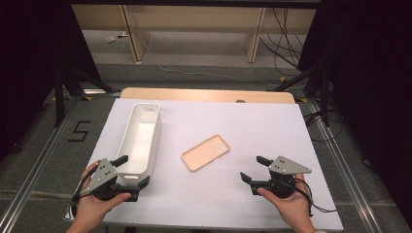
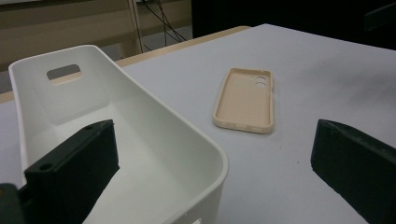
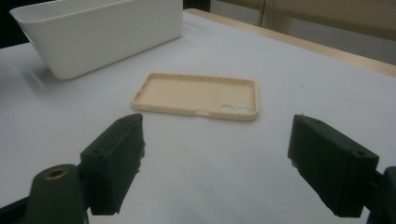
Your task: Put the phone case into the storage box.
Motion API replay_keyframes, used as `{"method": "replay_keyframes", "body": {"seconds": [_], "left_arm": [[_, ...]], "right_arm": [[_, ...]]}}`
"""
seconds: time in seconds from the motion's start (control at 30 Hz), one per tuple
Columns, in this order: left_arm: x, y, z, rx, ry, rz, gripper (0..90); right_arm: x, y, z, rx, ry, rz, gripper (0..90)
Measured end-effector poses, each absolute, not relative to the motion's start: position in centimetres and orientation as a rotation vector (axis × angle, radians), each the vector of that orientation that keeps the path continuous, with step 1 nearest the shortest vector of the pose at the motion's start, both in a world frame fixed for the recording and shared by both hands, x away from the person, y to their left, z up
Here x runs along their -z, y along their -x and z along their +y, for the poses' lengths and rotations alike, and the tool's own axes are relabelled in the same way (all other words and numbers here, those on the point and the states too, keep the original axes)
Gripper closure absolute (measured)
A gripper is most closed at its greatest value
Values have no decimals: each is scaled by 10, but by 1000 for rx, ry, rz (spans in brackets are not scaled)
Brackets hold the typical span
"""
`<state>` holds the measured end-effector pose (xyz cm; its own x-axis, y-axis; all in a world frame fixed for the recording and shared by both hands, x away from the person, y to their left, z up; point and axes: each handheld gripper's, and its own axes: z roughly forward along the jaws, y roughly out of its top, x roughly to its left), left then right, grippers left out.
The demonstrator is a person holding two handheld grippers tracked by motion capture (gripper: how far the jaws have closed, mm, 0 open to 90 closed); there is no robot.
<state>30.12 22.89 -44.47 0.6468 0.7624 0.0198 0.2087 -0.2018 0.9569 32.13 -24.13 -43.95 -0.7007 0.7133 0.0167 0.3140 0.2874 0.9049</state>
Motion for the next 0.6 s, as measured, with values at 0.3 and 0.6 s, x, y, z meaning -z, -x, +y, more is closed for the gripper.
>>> {"method": "replay_keyframes", "body": {"seconds": [0.3, 0.6], "left_arm": [[445, -301, 229, -609, -1733, 800, 11], [444, -303, 228, -592, -1743, 769, 17]], "right_arm": [[441, -325, -237, -1408, -914, 2172, 287], [440, -346, -205, -1352, -868, 2302, 728]]}}
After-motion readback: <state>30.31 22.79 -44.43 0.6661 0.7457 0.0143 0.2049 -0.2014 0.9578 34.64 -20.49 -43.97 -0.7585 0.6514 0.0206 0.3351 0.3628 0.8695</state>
